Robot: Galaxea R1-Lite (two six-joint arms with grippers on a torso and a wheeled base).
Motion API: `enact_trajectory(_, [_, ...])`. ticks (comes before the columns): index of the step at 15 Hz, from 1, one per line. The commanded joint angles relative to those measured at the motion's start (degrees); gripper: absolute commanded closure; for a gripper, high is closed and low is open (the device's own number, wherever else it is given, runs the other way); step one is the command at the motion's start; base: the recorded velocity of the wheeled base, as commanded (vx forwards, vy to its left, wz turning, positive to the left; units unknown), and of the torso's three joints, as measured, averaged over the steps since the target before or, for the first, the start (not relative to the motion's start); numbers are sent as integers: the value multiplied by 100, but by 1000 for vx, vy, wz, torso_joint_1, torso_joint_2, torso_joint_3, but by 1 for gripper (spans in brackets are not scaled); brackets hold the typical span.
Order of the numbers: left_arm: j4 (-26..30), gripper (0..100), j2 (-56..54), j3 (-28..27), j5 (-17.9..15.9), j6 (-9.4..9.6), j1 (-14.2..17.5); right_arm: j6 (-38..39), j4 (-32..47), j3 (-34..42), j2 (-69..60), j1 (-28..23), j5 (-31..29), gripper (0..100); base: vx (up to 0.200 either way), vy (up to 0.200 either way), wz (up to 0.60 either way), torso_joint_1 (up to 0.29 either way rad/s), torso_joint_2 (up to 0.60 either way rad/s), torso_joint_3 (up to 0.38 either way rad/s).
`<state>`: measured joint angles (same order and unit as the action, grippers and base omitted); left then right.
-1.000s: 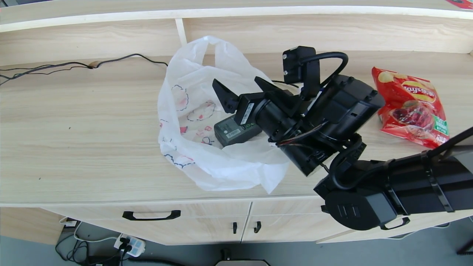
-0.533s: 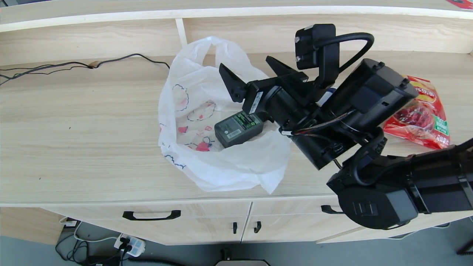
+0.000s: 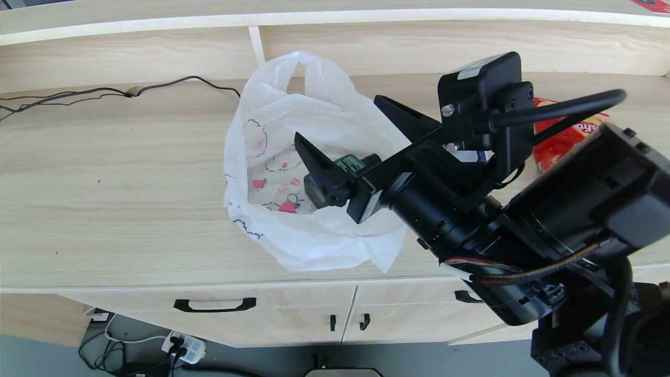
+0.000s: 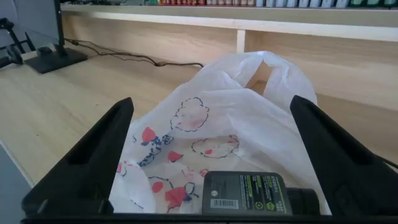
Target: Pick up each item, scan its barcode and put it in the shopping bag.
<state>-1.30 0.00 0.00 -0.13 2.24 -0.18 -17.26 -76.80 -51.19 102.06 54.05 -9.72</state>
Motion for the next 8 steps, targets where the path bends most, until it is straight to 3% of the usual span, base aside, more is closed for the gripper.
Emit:
enact_trajectory(1, [7,0,9,0,-4,-22,1,12,-2,127,-116,53,-4,0,0,0,0,0,0,0])
enact_trajectory(2, [-1,0,9,0,-4,-22,1,12,-19,171,-125,53,-4,0,0,0,0,0,0,0])
enact_trajectory(8, [-1,0,9,0,5,-40,1,188,-423,654,-116,-229,40,0,-200,0,0,0,2,3])
